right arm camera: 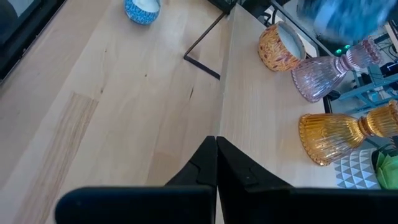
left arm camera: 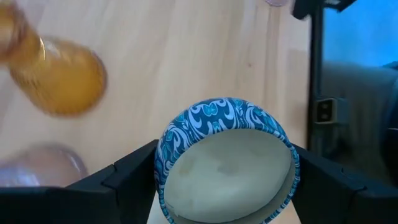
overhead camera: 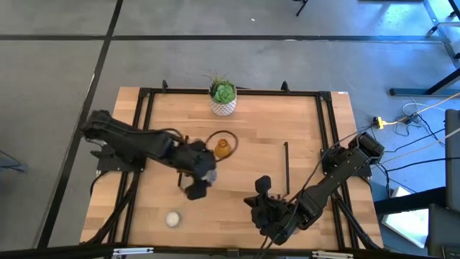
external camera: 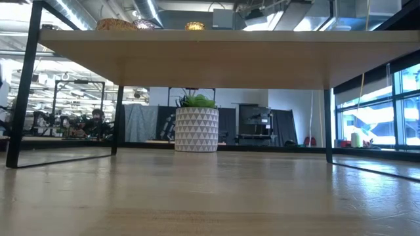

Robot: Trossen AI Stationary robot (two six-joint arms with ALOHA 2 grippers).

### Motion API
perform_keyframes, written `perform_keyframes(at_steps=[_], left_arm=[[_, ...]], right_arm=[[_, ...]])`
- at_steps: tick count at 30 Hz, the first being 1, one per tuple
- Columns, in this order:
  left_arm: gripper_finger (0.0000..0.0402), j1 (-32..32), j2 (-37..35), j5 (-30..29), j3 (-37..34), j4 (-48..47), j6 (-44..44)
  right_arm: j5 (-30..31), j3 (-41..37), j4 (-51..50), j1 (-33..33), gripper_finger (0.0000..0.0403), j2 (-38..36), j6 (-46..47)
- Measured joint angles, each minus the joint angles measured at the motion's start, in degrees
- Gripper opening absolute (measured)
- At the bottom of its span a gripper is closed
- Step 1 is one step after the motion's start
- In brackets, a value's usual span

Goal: Pick & Place candle stick holders
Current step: Put the top blue scented candle on the shelf

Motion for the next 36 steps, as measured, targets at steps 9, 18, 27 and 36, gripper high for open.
perform_keyframes(at_steps=[9, 18, 27, 36], left_arm=[[0.0291, 3.85, 18.05, 1.05, 20.44, -14.33, 12.31], [0.029, 7.38, 21.11, 5.64, 25.32, -19.37, 17.23], [0.029, 10.64, 22.34, 11.12, 23.79, -17.32, 21.1], [0.029, 10.25, 25.97, 8.71, 23.95, -17.68, 22.83]], right_arm=[[-1.05, -0.66, 0.0, -0.01, 0.0, 0.0, 0.57], [-1.06, -1.36, -0.9, 0.83, 0.0, 0.0, 2.12], [-0.67, -1.36, -1.56, 0.83, 0.0, 0.0, 2.64], [-0.87, -1.36, -1.93, 0.83, 0.0, 0.02, 3.04]])
